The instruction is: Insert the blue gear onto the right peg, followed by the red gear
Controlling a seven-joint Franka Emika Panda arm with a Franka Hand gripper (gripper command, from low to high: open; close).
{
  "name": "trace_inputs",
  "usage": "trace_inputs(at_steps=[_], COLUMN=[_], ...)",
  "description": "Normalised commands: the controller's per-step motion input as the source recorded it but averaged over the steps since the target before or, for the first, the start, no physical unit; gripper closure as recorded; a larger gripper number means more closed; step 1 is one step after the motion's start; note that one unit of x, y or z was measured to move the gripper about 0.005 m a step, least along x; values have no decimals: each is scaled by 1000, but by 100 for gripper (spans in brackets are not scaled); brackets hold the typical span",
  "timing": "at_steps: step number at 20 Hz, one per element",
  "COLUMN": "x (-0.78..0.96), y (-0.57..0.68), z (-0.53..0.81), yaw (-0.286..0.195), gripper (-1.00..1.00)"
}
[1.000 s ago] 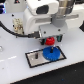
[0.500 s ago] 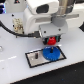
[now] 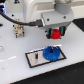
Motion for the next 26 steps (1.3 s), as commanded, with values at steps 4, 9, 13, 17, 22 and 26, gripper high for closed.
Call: trace_inputs(at_steps=[4, 9, 13, 17, 22, 26], x=[640, 733, 742, 688, 341, 158], y=[-49, -89, -187, -176, -188, -159], z=[492, 321, 177, 92, -35, -65], yaw=[0, 0, 0, 0, 0, 0], gripper=[100, 100, 100, 100, 100, 100])
